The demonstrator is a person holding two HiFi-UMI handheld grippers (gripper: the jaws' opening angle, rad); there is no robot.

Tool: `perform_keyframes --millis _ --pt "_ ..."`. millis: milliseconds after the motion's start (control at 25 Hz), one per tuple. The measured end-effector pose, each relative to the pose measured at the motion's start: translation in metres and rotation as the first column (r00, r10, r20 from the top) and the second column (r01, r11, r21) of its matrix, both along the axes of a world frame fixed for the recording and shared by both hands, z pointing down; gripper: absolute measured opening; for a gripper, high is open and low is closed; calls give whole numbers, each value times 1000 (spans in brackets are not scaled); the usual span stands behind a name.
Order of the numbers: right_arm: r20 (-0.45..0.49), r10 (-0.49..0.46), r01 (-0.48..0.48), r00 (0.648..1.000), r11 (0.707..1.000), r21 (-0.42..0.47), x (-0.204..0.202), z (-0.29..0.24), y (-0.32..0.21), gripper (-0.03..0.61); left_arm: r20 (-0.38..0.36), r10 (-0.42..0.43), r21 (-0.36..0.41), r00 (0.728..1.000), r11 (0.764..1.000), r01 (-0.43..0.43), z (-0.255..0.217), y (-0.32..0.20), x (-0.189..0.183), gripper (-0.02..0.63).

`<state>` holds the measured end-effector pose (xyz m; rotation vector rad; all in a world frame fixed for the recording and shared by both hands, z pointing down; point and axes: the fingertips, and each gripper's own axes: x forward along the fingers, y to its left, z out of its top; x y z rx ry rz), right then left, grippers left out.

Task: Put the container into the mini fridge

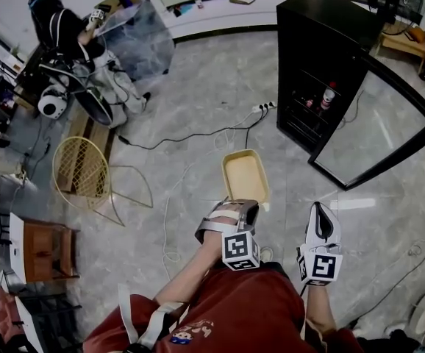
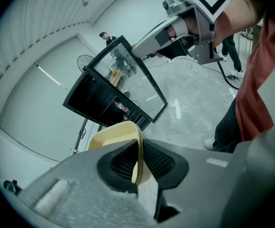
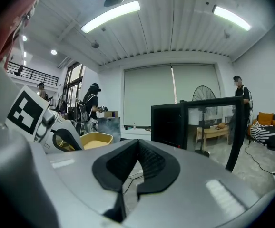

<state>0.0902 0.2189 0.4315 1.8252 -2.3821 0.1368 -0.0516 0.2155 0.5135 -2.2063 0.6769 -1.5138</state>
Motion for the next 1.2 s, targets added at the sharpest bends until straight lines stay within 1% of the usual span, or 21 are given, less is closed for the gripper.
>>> perform_keyframes --millis 280,480,600,680,880,1120,1200 --pt "16 39 -39 999 999 -4 27 6 -24 -2 4 36 -13 999 999 -36 13 -27 30 44" --pt "17 80 -80 997 997 3 52 12 -57 -2 2 78 -11 997 997 -78 24 -64 59 44" --pt "8 88 -88 996 996 18 65 7 -86 -2 -6 86 -6 996 996 -86 21 -94 73 46" --pt "4 92 -92 996 996 9 76 6 -110 -2 -15 94 -3 995 996 -94 19 -117 86 46" --pt "-14 73 -73 997 997 -12 91 3 -171 -2 -32 93 -18 995 995 -93 15 -175 104 44" --pt "-52 -20 17 998 999 -49 80 10 -243 -2 -44 66 -33 997 997 -67 22 -242 108 44" --pt "-62 -35 32 997 998 -47 79 9 -263 -2 -47 67 -33 997 997 -69 26 -261 110 44"
